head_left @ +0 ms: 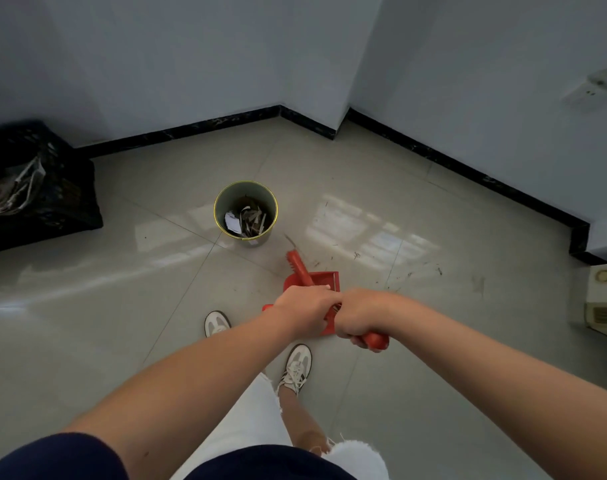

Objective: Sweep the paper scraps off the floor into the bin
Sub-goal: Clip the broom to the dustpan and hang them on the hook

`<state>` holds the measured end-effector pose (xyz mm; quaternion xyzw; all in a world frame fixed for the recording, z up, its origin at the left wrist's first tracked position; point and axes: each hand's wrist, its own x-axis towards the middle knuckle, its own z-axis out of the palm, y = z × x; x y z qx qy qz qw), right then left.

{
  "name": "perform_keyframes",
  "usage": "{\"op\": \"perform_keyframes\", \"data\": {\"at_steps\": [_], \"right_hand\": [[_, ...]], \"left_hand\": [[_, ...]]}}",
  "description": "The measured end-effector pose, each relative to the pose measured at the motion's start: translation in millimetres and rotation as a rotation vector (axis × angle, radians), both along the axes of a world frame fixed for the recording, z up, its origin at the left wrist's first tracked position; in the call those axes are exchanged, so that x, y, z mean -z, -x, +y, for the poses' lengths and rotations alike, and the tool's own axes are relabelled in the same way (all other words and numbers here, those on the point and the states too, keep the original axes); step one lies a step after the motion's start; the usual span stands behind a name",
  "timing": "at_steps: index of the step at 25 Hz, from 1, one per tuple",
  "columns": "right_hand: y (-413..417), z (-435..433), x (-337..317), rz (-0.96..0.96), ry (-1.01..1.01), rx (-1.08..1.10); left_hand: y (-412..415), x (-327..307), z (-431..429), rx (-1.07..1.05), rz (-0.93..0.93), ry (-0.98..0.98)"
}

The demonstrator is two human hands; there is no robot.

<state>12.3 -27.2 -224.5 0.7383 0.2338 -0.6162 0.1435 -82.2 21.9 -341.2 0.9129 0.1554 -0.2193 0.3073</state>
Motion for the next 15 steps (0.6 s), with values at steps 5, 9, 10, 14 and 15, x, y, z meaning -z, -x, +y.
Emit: {"op": "perform_keyframes", "data": {"at_steps": [5,9,10,14,15], "right_hand": [[5.3,-8.2,-3.6,-0.015,-0.031,-0.077],[14.3,-6.6,3.4,0.049,-0.02,0.165],[12.3,-5.7,4.7,0.032,-0.034,0.229],[-7.0,-33.7,-1.3,0.024,-0.415,0.469],[-13.1,-44.8,-6.2,0.031,-0.562,0.485]], "left_hand": [[0.6,-10.2,-9.0,0.003,0.061,0.002],[3.9,-19.8,-12.3,-0.044,0.112,-0.015],[5.7,-21.5,-9.0,-0.064,0.139,-0.013],[-1.8,-33.1,5.0,-0.038,0.074,-0.09],[-9.9,-42.3,8.2,-0.028,0.045,-0.12]]}}
